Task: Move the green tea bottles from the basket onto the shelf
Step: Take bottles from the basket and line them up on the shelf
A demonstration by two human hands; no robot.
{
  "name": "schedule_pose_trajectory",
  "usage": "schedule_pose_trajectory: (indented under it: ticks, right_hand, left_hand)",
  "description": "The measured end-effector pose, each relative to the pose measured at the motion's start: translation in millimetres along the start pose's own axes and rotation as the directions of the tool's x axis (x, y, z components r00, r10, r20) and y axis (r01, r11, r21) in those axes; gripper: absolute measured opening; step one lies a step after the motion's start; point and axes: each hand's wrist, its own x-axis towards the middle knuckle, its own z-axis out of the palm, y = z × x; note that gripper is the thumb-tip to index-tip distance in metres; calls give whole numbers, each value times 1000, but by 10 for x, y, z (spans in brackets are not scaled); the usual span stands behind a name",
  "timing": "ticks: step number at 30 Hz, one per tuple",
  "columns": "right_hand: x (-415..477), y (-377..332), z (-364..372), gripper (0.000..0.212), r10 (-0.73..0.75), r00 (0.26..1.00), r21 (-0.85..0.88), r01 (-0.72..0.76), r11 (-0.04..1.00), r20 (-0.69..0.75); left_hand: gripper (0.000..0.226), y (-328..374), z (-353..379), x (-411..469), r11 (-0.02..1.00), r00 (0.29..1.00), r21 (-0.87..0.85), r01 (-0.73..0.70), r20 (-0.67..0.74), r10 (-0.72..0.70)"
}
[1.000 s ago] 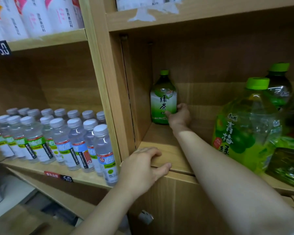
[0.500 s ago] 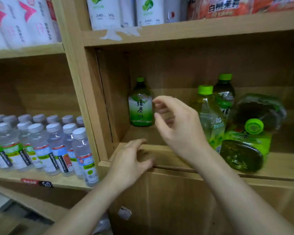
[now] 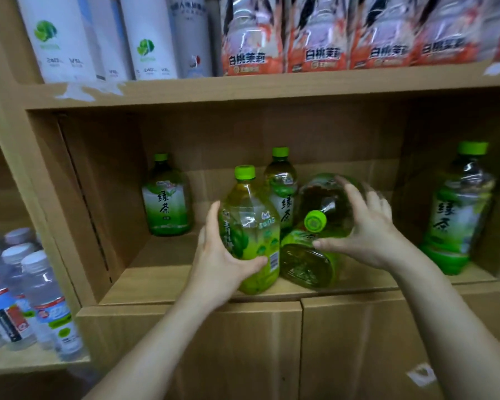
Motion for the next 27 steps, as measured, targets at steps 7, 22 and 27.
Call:
schedule_pose_trajectory:
  ticks: [7,22,27]
  right_hand:
    - [181,131,21,104,-104,993,74,108,991,-52]
    - [9,548,103,91,-30,973,444,131,887,-227]
    - [-137,818,-329,124,-47,985,196,79,977,-164]
  left_hand:
    - [110,245,96,-162,913,968,391,-118,-161,195]
    - [43,1140,1092,330,762,912,509,-400,138,387]
    - [34,1516,990,329,536,707,493,-685,276,651]
